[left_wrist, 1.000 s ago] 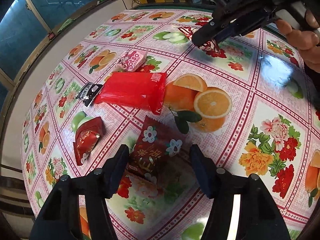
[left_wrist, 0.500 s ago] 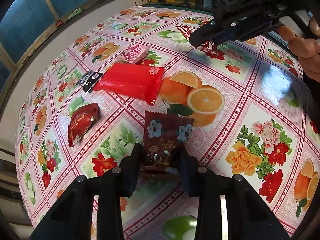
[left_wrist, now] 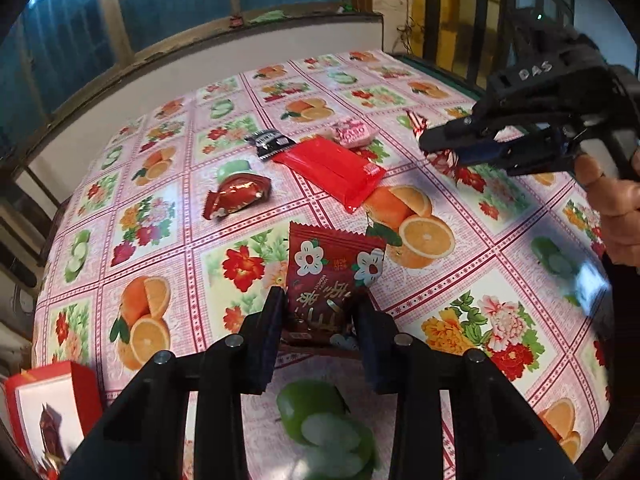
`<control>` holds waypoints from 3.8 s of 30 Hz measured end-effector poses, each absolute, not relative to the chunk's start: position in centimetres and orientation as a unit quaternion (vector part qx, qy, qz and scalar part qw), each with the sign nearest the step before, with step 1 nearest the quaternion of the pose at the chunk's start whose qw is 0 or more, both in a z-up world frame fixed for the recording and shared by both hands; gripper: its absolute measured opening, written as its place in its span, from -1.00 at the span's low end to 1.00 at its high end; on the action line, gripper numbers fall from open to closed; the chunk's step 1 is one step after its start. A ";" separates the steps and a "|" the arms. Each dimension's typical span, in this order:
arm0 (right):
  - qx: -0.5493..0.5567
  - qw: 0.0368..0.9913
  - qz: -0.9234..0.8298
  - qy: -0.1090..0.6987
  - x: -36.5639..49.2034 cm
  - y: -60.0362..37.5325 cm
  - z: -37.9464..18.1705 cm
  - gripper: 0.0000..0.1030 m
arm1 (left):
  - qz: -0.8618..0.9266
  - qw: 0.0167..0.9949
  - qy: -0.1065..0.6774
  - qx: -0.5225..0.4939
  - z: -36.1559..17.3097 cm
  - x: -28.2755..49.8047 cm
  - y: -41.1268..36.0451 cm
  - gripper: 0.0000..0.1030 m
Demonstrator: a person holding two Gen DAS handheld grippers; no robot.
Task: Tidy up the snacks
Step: 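Lift both packets and carry them over the red box, then open both grippers to release the packets into the red box, then move both grippers back to the snacks left on the table, then grasp the brown chocolate packet with the left gripper while the right gripper grasps the long red packet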
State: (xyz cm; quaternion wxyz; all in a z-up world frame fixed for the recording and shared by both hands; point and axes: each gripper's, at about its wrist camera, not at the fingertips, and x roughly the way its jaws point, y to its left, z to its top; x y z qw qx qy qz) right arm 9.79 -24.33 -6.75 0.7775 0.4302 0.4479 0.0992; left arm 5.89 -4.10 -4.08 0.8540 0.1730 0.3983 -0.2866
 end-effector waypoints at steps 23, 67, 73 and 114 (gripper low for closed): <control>0.270 0.801 0.337 0.415 10.3 7.0 -2.4 -0.51 | -0.039 0.931 0.359 0.056 1.4 0.2 22.3 -0.35; 0.236 0.873 -0.057 0.424 10.0 -21.9 -3.5 -0.15 | -0.129 0.901 0.395 0.127 1.9 9.5 2.6 0.65; 0.227 0.864 -0.031 0.448 12.5 -20.9 -4.8 0.14 | -0.128 0.902 0.404 0.083 0.6 15.1 0.8 0.65; 0.207 0.846 -0.036 0.490 7.9 -20.2 -8.1 0.04 | -0.167 0.863 0.470 0.080 -8.3 21.3 -6.6 0.38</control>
